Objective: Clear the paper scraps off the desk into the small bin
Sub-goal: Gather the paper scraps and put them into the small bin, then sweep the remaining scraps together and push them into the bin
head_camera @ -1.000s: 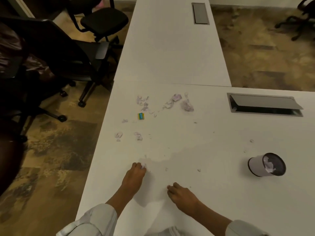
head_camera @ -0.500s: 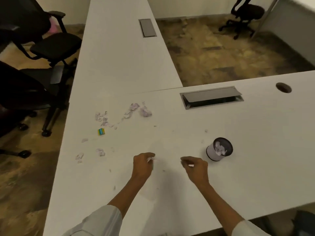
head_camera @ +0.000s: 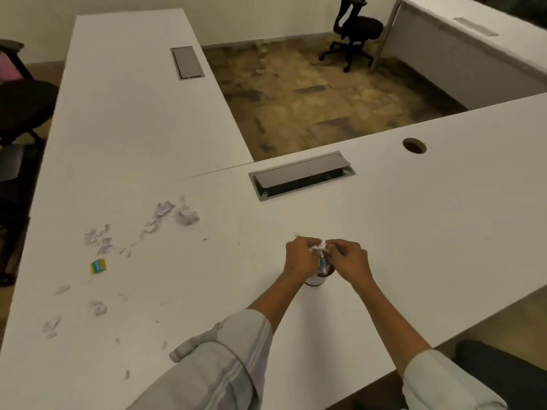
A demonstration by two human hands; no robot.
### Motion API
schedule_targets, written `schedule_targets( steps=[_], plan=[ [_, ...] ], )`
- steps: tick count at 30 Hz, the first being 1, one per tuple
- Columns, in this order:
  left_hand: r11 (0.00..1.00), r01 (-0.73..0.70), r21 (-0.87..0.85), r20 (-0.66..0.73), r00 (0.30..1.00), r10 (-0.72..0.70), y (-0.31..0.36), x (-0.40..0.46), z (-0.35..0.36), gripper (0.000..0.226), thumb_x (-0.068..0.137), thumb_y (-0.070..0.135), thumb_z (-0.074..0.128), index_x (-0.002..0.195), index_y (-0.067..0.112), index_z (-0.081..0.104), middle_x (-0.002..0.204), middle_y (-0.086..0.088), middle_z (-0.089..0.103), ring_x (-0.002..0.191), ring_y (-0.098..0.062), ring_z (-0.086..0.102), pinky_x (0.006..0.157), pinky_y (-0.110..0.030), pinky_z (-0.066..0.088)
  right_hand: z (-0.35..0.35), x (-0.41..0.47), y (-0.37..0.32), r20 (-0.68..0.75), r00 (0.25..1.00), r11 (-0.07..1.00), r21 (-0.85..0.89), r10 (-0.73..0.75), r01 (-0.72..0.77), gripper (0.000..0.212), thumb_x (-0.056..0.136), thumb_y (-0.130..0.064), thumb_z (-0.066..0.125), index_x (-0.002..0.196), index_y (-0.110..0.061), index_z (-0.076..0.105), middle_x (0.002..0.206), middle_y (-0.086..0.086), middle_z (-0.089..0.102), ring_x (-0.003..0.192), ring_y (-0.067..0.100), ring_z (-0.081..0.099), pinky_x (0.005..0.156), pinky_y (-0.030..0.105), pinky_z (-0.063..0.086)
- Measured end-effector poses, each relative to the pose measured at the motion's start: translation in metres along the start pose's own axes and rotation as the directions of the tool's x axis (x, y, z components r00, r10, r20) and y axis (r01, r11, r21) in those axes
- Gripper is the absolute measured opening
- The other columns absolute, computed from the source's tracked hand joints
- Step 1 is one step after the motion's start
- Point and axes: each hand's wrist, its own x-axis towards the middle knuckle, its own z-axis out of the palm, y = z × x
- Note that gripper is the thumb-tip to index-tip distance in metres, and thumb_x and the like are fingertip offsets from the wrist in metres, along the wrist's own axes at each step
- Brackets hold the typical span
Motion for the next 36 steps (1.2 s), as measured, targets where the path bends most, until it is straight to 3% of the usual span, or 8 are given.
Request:
schedule_targets(
  steps=[3, 7, 14, 19, 23, 28, 32, 36],
  plan=[
    [0.997, 0.027, 0.066, 0.088, 0.996, -0.033, 0.005, 0.011, 0.007, 0.033, 0.086, 0.001, 0.057, 0.117, 0.006, 0.067, 0.124, -0.012, 0.065, 0.113, -0.021, 0.060, 0.089, -0.014, 0.040, -0.006, 0.008, 0.006, 0.027, 1.000, 1.000, -0.031, -0.002, 0.003, 0.026, 0.092, -0.010, 0.051, 0.107, -0.012, 0.073, 0.105, 0.005, 0.075, 0.097, 0.020, 0.068, 0.084, 0.023, 0.050],
    [0.984, 0.044, 0.175, 0.204, 0.976, -0.080, 0.005, 0.019, 0.002, 0.051, 0.079, 0.004, 0.066, 0.129, 0.017, 0.059, 0.138, -0.008, 0.055, 0.127, -0.025, 0.051, 0.104, -0.032, 0.044, -0.011, 0.013, 0.010, 0.036, 0.999, 0.998, -0.056, -0.012, 0.014, 0.029, 0.091, -0.005, 0.049, 0.106, -0.011, 0.073, 0.107, 0.003, 0.074, 0.101, 0.019, 0.067, 0.087, 0.020, 0.047],
    [0.987, 0.140, 0.074, 0.300, 0.941, -0.156, -0.006, 0.024, -0.022, 0.073, 0.072, 0.004, 0.075, 0.134, 0.022, 0.041, 0.140, -0.011, 0.047, 0.127, -0.030, 0.050, 0.093, -0.035, 0.051, -0.014, 0.016, 0.005, 0.016, 1.000, 0.999, -0.038, -0.021, 0.021, 0.028, 0.084, 0.004, 0.055, 0.100, -0.011, 0.073, 0.097, 0.003, 0.075, 0.092, 0.015, 0.069, 0.080, 0.017, 0.048],
    [0.992, 0.124, 0.026, 0.188, 0.974, -0.126, -0.039, 0.008, -0.061, 0.061, 0.074, 0.003, 0.070, 0.128, 0.016, 0.046, 0.129, -0.010, 0.054, 0.114, -0.027, 0.058, 0.087, -0.034, 0.054, -0.004, 0.007, -0.008, 0.011, 0.999, 0.999, -0.011, -0.051, 0.051, 0.025, 0.081, -0.001, 0.059, 0.098, -0.015, 0.072, 0.092, -0.002, 0.073, 0.075, 0.006, 0.068, 0.068, 0.012, 0.050],
    [0.980, 0.176, 0.093, 0.101, 0.978, -0.185, -0.088, -0.019, -0.104, 0.057, 0.074, 0.007, 0.068, 0.127, 0.015, 0.048, 0.126, -0.008, 0.055, 0.107, -0.023, 0.057, 0.086, -0.034, 0.053, 0.028, -0.007, -0.023, 0.077, 0.990, 0.993, -0.006, -0.116, 0.117, 0.023, 0.078, -0.002, 0.061, 0.093, -0.016, 0.072, 0.088, -0.004, 0.073, 0.080, 0.008, 0.068, 0.068, 0.003, 0.043],
    [0.917, 0.293, 0.271, -0.056, 0.956, -0.289, -0.157, -0.059, -0.164, 0.070, 0.076, 0.015, 0.068, 0.138, 0.012, 0.037, 0.140, -0.010, 0.043, 0.129, -0.027, 0.039, 0.102, -0.035, 0.039, 0.090, -0.019, -0.044, 0.233, 0.958, 0.984, -0.032, -0.165, 0.177, 0.021, 0.082, -0.009, 0.066, 0.101, -0.016, 0.068, 0.101, -0.003, 0.072, 0.087, 0.009, 0.068, 0.065, 0.010, 0.046],
    [0.794, 0.378, 0.476, -0.177, 0.926, -0.335, -0.206, -0.089, -0.220, 0.102, 0.074, 0.034, 0.074, 0.150, 0.009, 0.010, 0.155, -0.015, 0.016, 0.143, -0.035, 0.011, 0.113, -0.044, 0.028, 0.141, -0.015, -0.066, 0.383, 0.910, 0.973, -0.094, -0.159, 0.209, 0.040, 0.081, -0.017, 0.072, 0.120, -0.013, 0.062, 0.122, 0.002, 0.065, 0.105, 0.019, 0.064, 0.082, 0.026, 0.050],
    [0.699, 0.498, 0.514, -0.279, 0.867, -0.413, -0.243, -0.107, -0.280, 0.119, 0.068, 0.047, 0.078, 0.151, 0.011, 0.001, 0.159, -0.019, 0.001, 0.146, -0.038, -0.001, 0.119, -0.049, 0.015, 0.184, -0.001, -0.093, 0.465, 0.869, 0.955, -0.142, -0.168, 0.260, 0.058, 0.079, -0.031, 0.077, 0.130, -0.014, 0.054, 0.133, 0.007, 0.057, 0.121, 0.025, 0.056, 0.098, 0.035, 0.046]
  ],
)
